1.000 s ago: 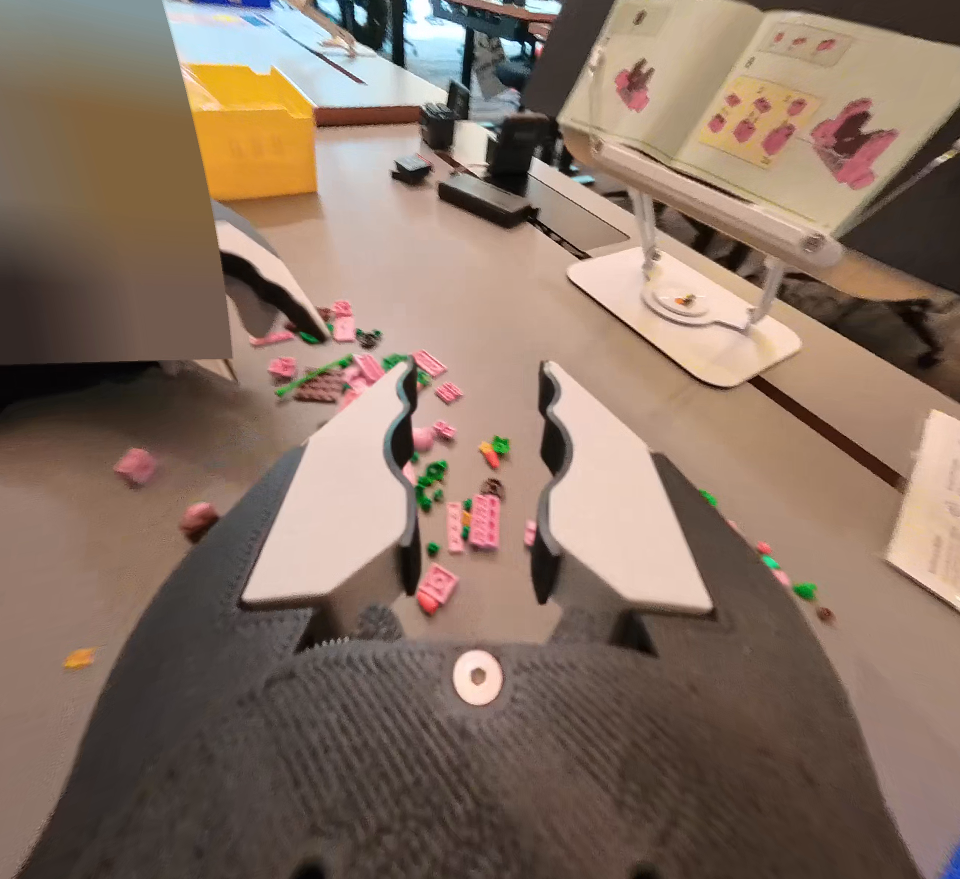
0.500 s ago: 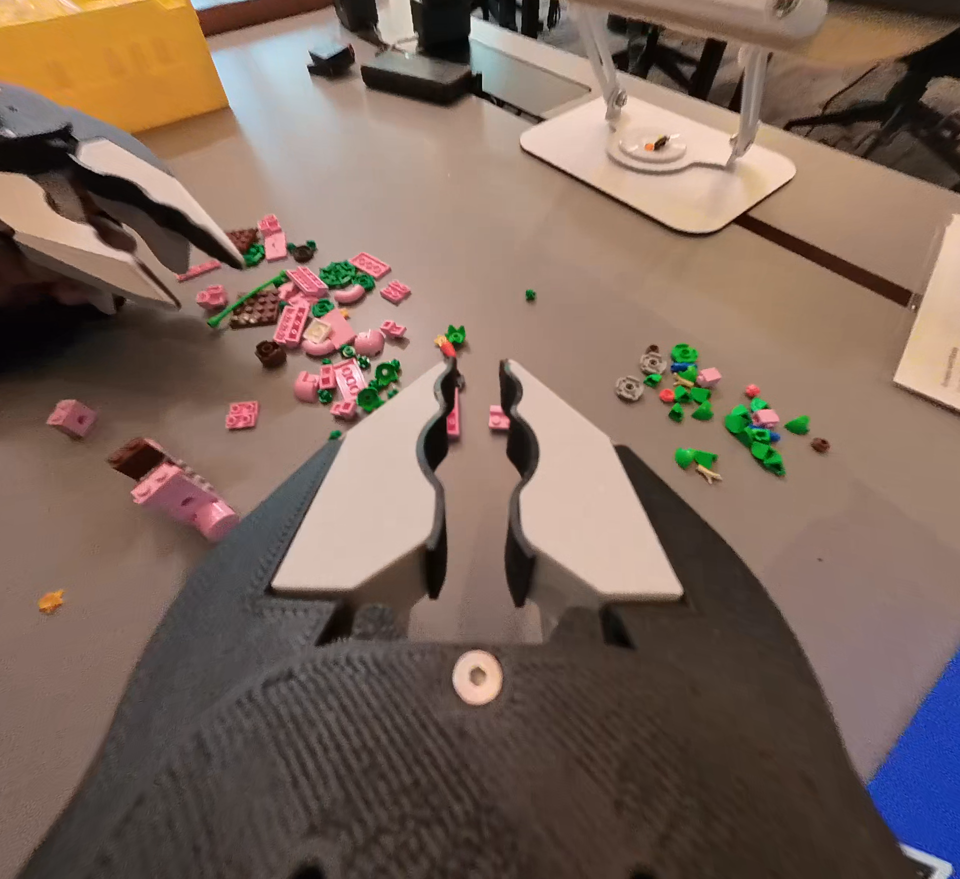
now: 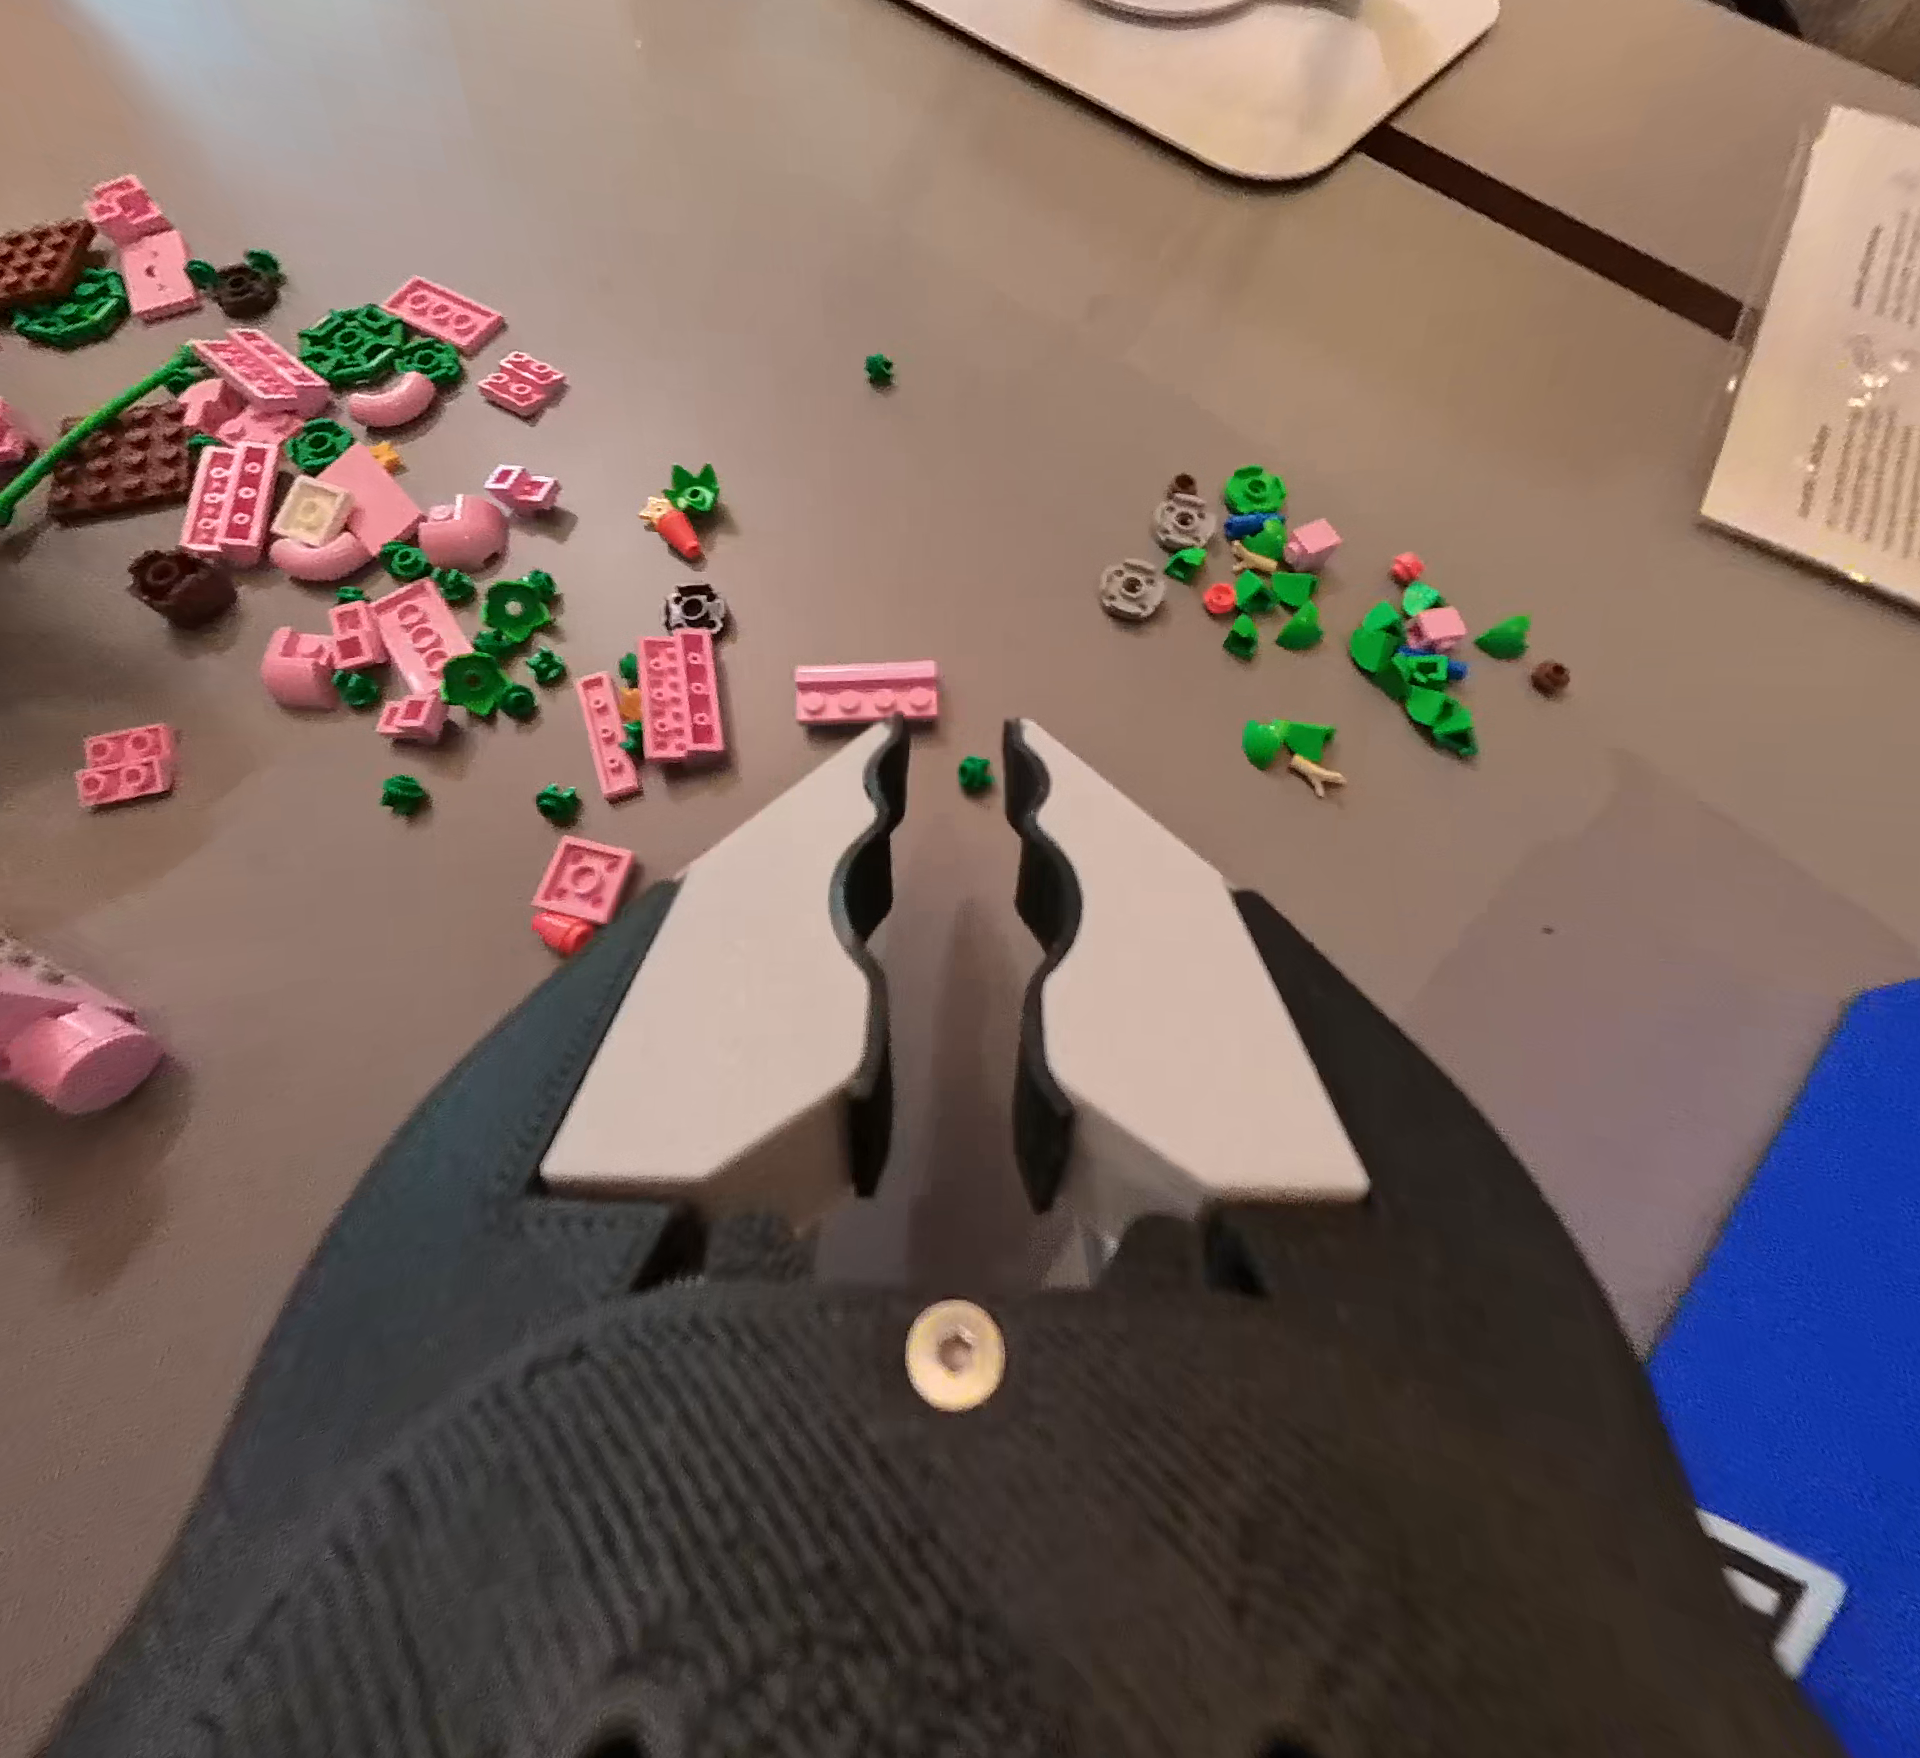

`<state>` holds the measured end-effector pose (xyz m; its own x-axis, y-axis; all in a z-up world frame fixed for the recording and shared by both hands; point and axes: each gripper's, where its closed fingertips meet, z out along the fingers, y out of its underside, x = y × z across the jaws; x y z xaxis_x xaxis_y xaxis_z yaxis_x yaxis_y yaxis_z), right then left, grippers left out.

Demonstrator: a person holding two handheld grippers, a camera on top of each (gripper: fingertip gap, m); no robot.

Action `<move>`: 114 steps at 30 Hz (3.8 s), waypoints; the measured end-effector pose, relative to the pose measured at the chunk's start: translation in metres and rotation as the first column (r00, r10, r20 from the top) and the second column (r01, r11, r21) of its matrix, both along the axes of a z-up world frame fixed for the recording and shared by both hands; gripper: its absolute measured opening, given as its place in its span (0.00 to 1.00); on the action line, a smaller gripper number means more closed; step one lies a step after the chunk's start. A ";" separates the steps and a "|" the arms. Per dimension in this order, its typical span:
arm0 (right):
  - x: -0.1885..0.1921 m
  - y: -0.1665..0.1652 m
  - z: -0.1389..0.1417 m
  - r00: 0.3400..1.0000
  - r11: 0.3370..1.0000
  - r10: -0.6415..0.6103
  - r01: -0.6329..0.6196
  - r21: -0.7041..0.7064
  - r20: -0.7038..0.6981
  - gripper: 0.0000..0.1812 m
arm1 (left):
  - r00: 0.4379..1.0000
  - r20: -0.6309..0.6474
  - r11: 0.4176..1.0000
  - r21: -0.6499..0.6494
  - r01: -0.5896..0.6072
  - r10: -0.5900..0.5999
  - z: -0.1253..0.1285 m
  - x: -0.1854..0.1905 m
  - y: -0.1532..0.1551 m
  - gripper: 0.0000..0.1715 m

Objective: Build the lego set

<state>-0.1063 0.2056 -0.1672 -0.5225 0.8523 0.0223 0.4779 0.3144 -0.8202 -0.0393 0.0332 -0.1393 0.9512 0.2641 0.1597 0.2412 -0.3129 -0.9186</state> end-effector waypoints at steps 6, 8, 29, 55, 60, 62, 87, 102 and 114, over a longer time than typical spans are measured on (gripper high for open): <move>-0.005 0.000 -0.010 1.000 0.999 -0.012 0.013 -0.030 0.027 0.10 | 1.000 -0.005 1.000 -0.020 0.011 -0.011 -0.003 0.002 0.002 0.07; -0.006 0.000 -0.013 0.999 0.999 -0.011 0.012 -0.041 0.034 0.10 | 1.000 -0.001 1.000 -0.019 0.012 -0.012 -0.004 0.002 0.002 0.07; -0.053 0.032 0.003 0.969 0.976 -0.209 0.216 0.038 -0.131 0.09 | 0.994 -0.044 0.995 -0.014 -0.098 0.097 0.006 -0.012 -0.008 0.06; -0.104 0.043 -0.029 0.953 0.960 -0.277 0.279 -0.001 0.123 0.09 | 0.991 -0.114 0.997 0.044 -0.067 0.071 0.024 0.007 -0.010 0.06; -0.097 0.035 -0.005 0.970 0.969 -0.241 0.240 -0.063 -0.013 0.05 | 0.990 -0.119 0.997 0.045 -0.064 0.069 0.024 0.008 -0.010 0.06; -0.086 0.023 0.009 0.980 0.974 -0.188 0.177 -0.144 -0.062 0.05 | 0.991 -0.117 0.997 0.044 -0.059 0.064 0.024 0.009 -0.010 0.06; 0.108 -0.189 0.097 0.673 0.310 0.733 -0.458 -0.833 -0.097 0.13 | 0.840 -0.538 0.987 0.161 0.019 0.071 0.072 0.045 -0.006 0.06; 0.091 -0.193 0.080 0.820 0.592 0.567 -0.467 -0.657 -0.073 0.00 | 0.858 -0.502 0.993 0.020 -0.113 0.108 0.044 0.019 -0.006 0.06; 0.091 -0.195 0.079 0.823 0.574 0.567 -0.429 -0.697 -0.040 0.05 | 0.802 -0.590 0.989 -0.041 -0.141 0.090 0.041 0.022 -0.005 0.06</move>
<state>-0.0150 0.0109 -0.0882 -0.8040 0.2067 -0.5575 0.5637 -0.0334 -0.8253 -0.0178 0.0287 -0.0987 0.8183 0.3658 -0.4434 -0.2952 -0.3944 -0.8702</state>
